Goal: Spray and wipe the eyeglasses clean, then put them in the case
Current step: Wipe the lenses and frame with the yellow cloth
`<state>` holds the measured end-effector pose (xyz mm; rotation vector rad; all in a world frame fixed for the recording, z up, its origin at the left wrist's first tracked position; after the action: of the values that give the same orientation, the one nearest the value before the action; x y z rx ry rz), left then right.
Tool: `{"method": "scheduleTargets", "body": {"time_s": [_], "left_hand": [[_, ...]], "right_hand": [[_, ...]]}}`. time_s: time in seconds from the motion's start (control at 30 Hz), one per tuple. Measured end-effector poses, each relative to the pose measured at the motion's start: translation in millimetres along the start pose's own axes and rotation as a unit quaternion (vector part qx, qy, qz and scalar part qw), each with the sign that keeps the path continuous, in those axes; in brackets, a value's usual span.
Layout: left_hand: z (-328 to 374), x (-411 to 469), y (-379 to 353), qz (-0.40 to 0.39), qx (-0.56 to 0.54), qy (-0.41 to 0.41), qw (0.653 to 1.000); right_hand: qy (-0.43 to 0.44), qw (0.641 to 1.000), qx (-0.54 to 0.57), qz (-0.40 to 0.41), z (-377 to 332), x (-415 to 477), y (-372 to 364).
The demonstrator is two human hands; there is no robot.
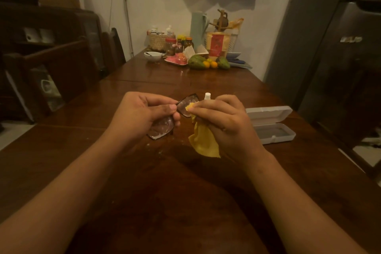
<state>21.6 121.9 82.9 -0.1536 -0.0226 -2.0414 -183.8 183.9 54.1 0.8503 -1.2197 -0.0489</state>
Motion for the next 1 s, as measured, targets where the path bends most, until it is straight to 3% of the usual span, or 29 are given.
{"method": "scheduleTargets", "body": {"time_s": [0.53,1.0], "left_hand": [[-2,0,-1,-0.004,-0.009,0.002,1.000],[-1,-1,-4,-0.010,-0.004,-0.004,1.000]], "right_hand": [[0.033,0.999,0.007,-0.018,1,-1,-1],[-0.019,0.999,-0.016,0.028,-7,2,-3]]}}
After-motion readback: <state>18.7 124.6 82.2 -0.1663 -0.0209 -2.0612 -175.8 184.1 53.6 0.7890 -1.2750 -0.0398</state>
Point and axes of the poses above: each hand's wrist, its own x-axis towards the middle knuckle, its own y-axis out of the back of the hand, z = x × y, the point moved 1 cm from there along x, towards the middle knuckle, and after that the axes turned 8 degrees about y, right-handed, at the moved point
